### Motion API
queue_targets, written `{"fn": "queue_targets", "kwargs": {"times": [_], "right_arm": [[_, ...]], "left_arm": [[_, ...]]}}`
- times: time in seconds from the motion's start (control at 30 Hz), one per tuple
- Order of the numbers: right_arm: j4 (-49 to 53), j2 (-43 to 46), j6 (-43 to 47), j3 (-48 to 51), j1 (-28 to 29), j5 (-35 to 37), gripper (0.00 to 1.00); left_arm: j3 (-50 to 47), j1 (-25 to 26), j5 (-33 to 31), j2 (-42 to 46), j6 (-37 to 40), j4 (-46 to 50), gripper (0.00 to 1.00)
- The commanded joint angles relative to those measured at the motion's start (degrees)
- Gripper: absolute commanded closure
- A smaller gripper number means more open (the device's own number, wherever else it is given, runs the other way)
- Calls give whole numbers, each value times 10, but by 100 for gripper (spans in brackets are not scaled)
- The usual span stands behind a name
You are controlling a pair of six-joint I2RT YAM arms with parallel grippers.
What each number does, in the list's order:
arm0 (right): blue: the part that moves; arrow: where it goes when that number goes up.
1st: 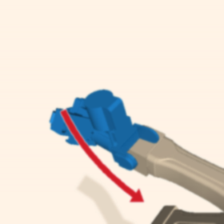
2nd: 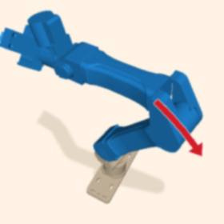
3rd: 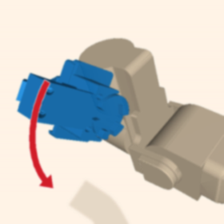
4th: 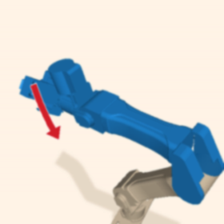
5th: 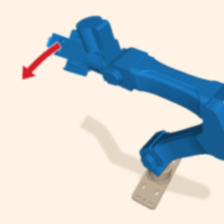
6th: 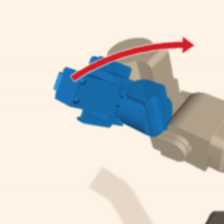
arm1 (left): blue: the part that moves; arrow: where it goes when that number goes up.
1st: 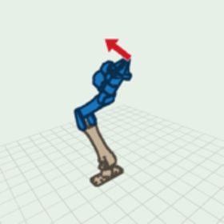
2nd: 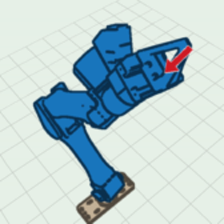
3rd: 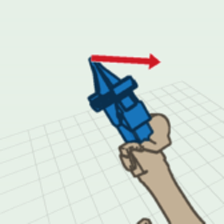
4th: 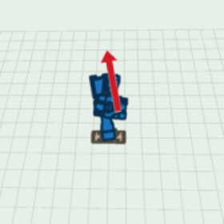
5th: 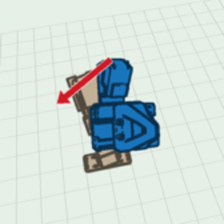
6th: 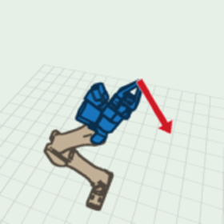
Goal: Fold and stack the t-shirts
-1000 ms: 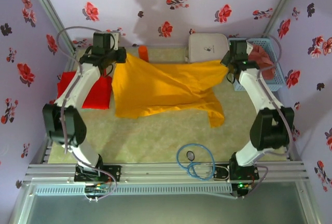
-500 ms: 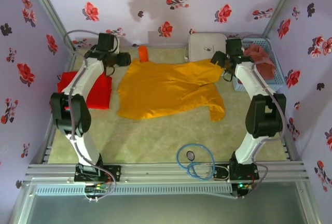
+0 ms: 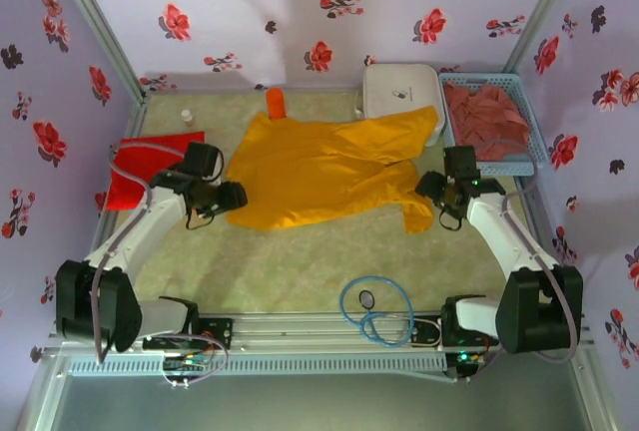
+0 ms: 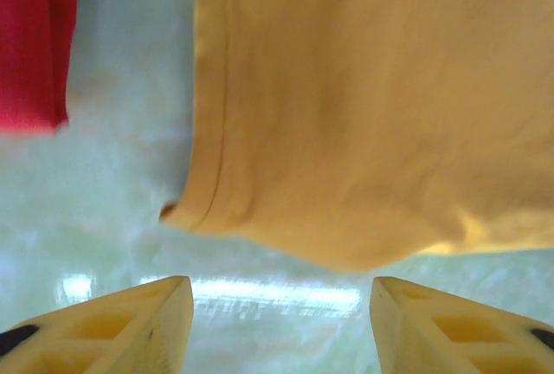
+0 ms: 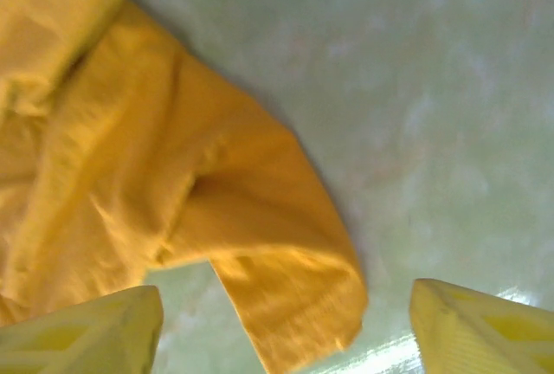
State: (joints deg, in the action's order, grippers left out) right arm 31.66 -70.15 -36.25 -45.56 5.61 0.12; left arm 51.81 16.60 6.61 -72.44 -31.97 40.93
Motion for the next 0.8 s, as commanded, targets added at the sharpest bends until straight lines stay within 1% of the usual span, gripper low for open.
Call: {"fn": "queue_targets", "kwargs": {"times": [0.0, 0.07, 0.17, 0.3, 0.5, 0.57, 0.7, 0.73, 0.77], "right_arm": [[-30, 8, -33, 47, 0, -68, 31], [-46, 0, -39, 64, 7, -73, 31], [-64, -26, -40, 72, 12, -73, 31], [-80, -66, -41, 65, 20, -77, 32], [-90, -100, -48, 57, 46, -57, 45], [-83, -107, -46, 50, 49, -54, 55], [-75, -110, -45, 50, 50, -42, 62], [-73, -111, -42, 50, 50, -37, 66], [-68, -111, -41, 50, 49, -32, 73]], "left_arm": [[-44, 12, 34, 20, -59, 11, 44], [-70, 21, 42, 17, -72, -7, 43], [-111, 25, 41, 22, -94, -69, 41], [-126, 25, 30, -8, -102, -119, 40], [-123, 26, 8, -79, -92, -193, 40], [-113, 27, 2, -102, -86, -212, 41], [-84, 28, -31, -141, -67, -206, 43], [-80, 28, -38, -148, -64, -207, 45], [-76, 28, -47, -153, -62, -207, 46]]}}
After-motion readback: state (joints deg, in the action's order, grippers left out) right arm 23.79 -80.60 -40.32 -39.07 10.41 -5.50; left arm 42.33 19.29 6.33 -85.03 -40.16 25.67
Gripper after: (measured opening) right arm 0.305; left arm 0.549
